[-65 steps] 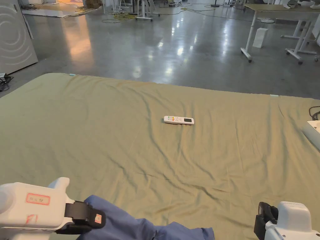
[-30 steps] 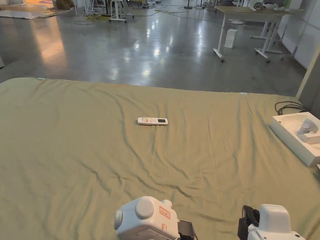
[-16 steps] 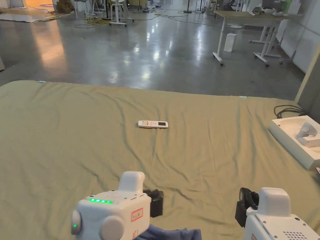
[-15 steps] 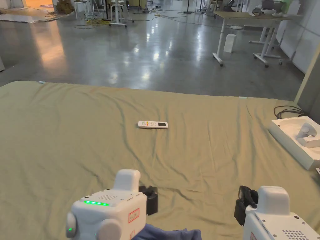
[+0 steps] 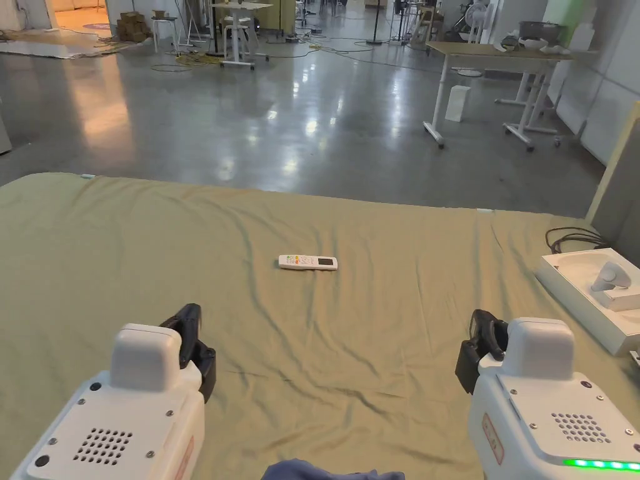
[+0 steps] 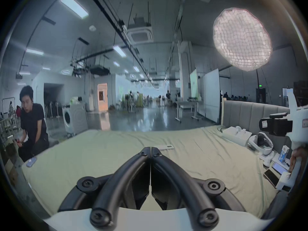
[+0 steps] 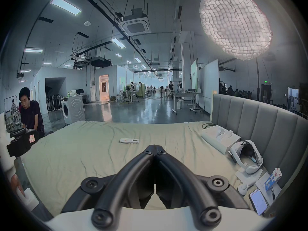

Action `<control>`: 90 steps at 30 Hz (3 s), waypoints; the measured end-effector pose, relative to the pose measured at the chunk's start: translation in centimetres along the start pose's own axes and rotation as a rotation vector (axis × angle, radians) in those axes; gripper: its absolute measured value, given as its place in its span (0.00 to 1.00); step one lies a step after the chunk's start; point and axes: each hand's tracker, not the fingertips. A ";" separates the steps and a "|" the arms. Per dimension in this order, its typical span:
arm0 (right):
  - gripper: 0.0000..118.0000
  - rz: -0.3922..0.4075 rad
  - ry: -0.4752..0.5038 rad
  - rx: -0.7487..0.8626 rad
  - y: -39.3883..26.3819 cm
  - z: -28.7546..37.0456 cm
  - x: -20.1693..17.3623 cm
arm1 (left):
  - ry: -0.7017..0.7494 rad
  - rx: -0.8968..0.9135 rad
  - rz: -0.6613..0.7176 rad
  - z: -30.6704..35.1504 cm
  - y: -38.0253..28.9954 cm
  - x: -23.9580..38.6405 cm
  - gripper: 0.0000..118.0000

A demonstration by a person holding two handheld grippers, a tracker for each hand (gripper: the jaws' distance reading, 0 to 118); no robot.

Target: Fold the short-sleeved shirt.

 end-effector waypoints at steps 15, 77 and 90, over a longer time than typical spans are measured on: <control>0.00 0.084 0.110 -0.246 -8.9 1.7 -3.1 | 0.074 -0.014 -0.006 0.8 -1.7 -4.0 0.02; 0.00 0.125 0.135 -0.607 -22.9 -2.3 -4.3 | -0.684 -1.167 0.724 -9.0 -20.5 -2.2 0.40; 0.00 0.116 0.122 -0.609 -22.9 -2.2 -4.4 | -0.629 -1.192 0.943 -8.1 -23.9 -2.0 0.40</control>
